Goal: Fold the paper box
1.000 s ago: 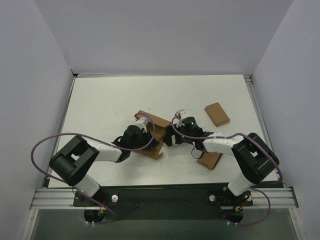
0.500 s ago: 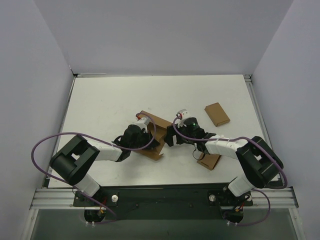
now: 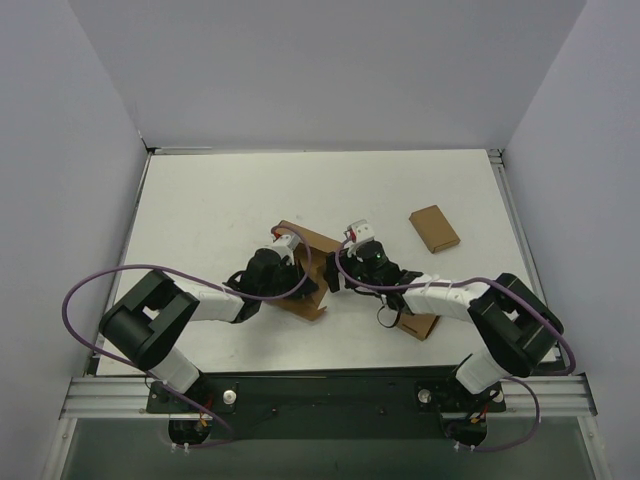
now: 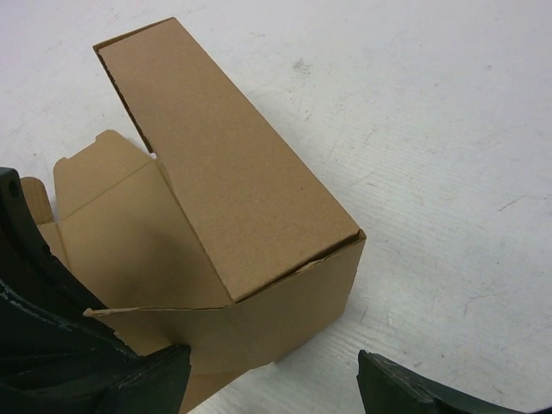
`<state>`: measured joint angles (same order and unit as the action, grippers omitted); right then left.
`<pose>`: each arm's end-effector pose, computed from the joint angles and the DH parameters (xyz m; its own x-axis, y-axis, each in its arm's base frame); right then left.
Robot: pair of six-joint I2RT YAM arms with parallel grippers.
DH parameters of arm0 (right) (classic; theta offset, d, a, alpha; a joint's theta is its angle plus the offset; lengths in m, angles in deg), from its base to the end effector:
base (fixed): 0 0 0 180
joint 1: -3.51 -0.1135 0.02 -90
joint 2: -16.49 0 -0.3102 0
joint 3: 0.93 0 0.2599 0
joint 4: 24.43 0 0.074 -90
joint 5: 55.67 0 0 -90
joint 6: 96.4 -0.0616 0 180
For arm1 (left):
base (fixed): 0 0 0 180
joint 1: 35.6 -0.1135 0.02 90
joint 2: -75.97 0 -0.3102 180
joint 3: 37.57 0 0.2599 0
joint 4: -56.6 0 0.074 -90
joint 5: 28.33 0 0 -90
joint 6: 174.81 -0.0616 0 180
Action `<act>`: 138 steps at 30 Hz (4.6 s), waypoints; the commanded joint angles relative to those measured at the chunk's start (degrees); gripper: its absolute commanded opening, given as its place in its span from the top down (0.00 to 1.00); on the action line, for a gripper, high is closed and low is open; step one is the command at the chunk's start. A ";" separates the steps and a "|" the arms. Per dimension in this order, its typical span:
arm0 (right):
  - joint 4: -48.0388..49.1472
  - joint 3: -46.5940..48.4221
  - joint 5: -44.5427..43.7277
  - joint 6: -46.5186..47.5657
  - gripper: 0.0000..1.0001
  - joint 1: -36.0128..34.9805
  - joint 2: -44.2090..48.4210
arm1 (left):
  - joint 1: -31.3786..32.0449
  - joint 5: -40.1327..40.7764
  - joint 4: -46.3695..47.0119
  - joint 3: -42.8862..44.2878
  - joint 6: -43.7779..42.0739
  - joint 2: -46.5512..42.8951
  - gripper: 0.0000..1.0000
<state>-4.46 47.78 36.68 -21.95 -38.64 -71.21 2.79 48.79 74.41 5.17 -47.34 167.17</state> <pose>0.2487 0.2285 0.2158 -0.4202 -0.0191 -0.9072 -0.6089 0.7472 0.2663 0.2377 -0.2059 0.1608 -0.7769 -0.1411 -0.6137 0.3567 0.7045 -0.6135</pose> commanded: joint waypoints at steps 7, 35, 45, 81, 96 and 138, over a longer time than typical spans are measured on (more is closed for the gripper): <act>8.34 2.00 -10.69 -3.08 0.25 -0.92 -0.54 | 0.63 -3.11 -5.49 -1.97 0.06 1.70 0.99; 2.01 5.34 -15.97 -11.78 0.29 -1.79 -4.23 | 1.07 -3.20 -5.05 -1.09 0.58 1.70 0.99; -4.13 8.06 -20.89 -13.72 0.43 -2.50 -6.69 | 1.07 -2.94 -5.40 -0.47 0.32 1.35 0.99; -2.03 3.85 -32.76 -7.04 0.89 -7.95 -5.55 | -9.03 -1.97 -26.31 5.42 -3.02 -29.65 0.37; 1.30 2.00 -38.12 -5.54 0.89 -11.90 -5.55 | -13.78 4.80 -23.17 -0.03 0.40 -26.16 0.28; 5.71 -3.01 -47.17 -7.82 0.91 -16.30 -7.13 | -16.16 1.72 -1.36 -8.64 5.95 -20.27 0.48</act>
<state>2.38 45.72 -8.13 -27.98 -54.38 -77.70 -12.92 50.69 68.35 -2.90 -41.22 145.66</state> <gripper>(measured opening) 0.108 0.572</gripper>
